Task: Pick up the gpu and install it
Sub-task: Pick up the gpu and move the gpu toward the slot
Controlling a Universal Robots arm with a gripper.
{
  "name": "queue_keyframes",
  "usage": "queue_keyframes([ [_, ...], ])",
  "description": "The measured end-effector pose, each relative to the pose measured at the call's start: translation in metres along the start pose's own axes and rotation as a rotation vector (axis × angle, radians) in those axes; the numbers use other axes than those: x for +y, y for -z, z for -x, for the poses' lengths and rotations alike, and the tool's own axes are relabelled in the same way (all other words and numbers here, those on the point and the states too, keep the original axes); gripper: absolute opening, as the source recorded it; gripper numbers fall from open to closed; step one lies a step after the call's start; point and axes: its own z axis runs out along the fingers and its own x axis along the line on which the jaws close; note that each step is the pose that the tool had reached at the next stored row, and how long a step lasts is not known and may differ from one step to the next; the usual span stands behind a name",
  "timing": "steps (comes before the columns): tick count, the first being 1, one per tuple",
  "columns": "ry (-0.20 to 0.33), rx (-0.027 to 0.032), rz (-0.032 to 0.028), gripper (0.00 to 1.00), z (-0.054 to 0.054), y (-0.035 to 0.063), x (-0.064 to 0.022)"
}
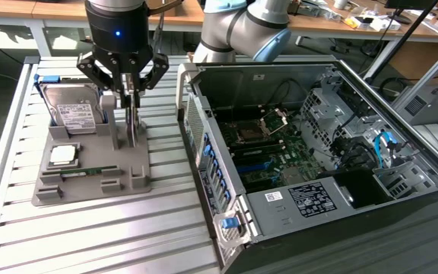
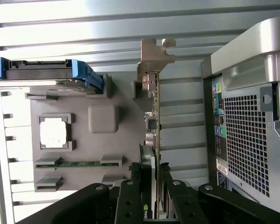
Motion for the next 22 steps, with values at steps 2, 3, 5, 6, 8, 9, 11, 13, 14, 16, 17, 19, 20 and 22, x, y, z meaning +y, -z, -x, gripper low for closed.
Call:
queue_keyframes([
  [2,0.000,0.0000,0.0000,0.27,0.000,0.0022,0.0001],
  [3,0.000,0.0000,0.0000,0.27,0.000,0.0032,0.0001],
  [5,0.000,0.0000,0.0000,0.27,0.000,0.0049,0.0001],
  [6,0.000,0.0001,0.0000,0.27,0.000,0.0057,0.0002],
  [8,0.000,0.0000,0.0000,0.27,0.000,0.0073,0.0002],
  [9,0.000,0.0000,0.0000,0.27,0.000,0.0080,0.0002],
  [11,0.000,0.0000,0.0000,0.27,0.000,0.0094,0.0003],
  [13,0.000,0.0000,0.0000,0.27,0.000,0.0120,0.0004],
  [14,0.000,0.0000,0.0000,0.27,0.000,0.0127,0.0004],
  [16,0.000,-0.0001,0.0000,0.27,0.000,0.0142,0.0004],
  [17,0.000,0.0000,0.0000,0.27,0.000,0.0149,0.0005],
  [19,0.000,0.0001,-0.0001,0.27,0.000,0.0164,0.0005],
  [20,0.000,0.0000,0.0000,0.27,0.000,0.0172,0.0005],
  [22,0.000,0.0001,0.0000,0.27,0.000,0.0189,0.0006],
])
